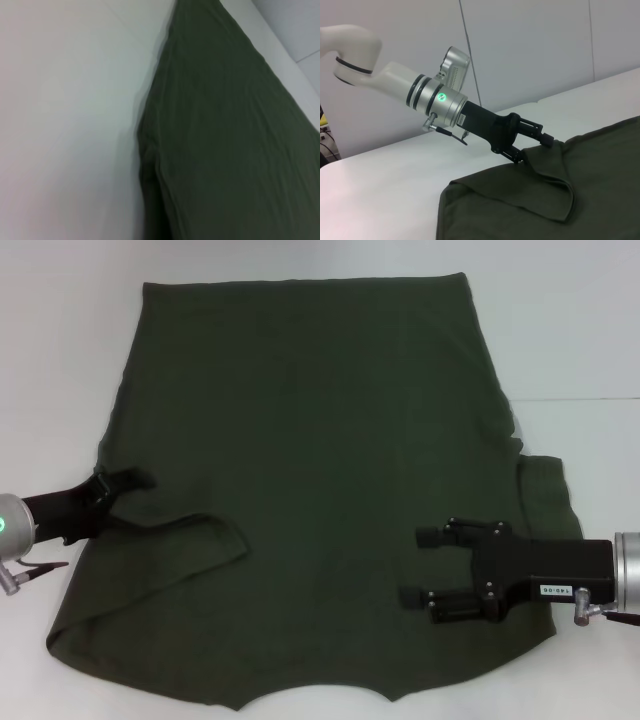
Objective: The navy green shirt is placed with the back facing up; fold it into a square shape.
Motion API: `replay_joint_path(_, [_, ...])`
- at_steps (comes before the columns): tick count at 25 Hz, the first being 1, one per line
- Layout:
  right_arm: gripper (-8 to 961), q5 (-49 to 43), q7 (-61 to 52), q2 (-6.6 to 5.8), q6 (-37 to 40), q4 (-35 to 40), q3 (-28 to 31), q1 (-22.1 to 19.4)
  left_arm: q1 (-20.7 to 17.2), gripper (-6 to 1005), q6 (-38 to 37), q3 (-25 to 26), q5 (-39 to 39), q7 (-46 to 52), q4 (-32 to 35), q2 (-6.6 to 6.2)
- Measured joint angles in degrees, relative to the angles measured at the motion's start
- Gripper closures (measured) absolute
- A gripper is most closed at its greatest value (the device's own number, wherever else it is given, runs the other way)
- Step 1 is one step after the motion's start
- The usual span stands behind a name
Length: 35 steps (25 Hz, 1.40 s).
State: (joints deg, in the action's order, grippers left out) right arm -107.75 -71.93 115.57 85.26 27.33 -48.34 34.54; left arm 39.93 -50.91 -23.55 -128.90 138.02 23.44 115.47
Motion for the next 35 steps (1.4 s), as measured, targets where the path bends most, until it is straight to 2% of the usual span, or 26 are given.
replay_joint_path(3, [8,0.0,0.11,0.01,0.02,0.0,0.0,-0.04,0.26,164,-3.14,1.68,5.31,-0.17,-0.04,0.06])
replay_joint_path(6, [9,0.0,0.18,0.06,0.01,0.0,-0.02,0.04,1.37,165,-14.5,2.98,19.4,-8.03,-0.06,-0.14])
replay_joint_path(9, [9,0.0,0.11,0.1,0.0,0.0,-0.19,0.26,2.36,167,-19.33,2.67,25.31,-11.29,0.22,-0.68])
replay_joint_path(13, [9,0.0,0.16,0.09,-0.04,0.0,-0.18,0.14,1.83,171,-19.6,2.9,25.65,-11.59,-0.06,-1.08])
replay_joint_path(19, [9,0.17,0.06,0.03,-0.38,-0.01,0.03,0.06,-0.81,170,-21.53,3.89,26.08,-17.14,0.4,-0.45])
replay_joint_path(22, [9,0.39,-0.03,0.06,-0.91,-0.01,0.52,0.06,-1.78,171,-24.36,3.17,25.73,-25.44,0.4,-0.01])
replay_joint_path(26, [9,0.46,-0.57,0.25,-0.95,0.0,2.39,0.12,-3.85,171,-28.05,-0.76,24.74,-39.75,1.59,1.02])
replay_joint_path(31, [9,0.53,-1.49,0.38,-0.97,-0.04,5.24,0.41,-6.88,170,-27.99,-3.06,21.95,-55.84,2.61,2.92])
replay_joint_path(35, [9,0.53,-3.1,0.58,-1.47,-0.06,7.48,0.88,-9.04,170,-27.44,-3.48,19.74,-64.6,2.43,4.1])
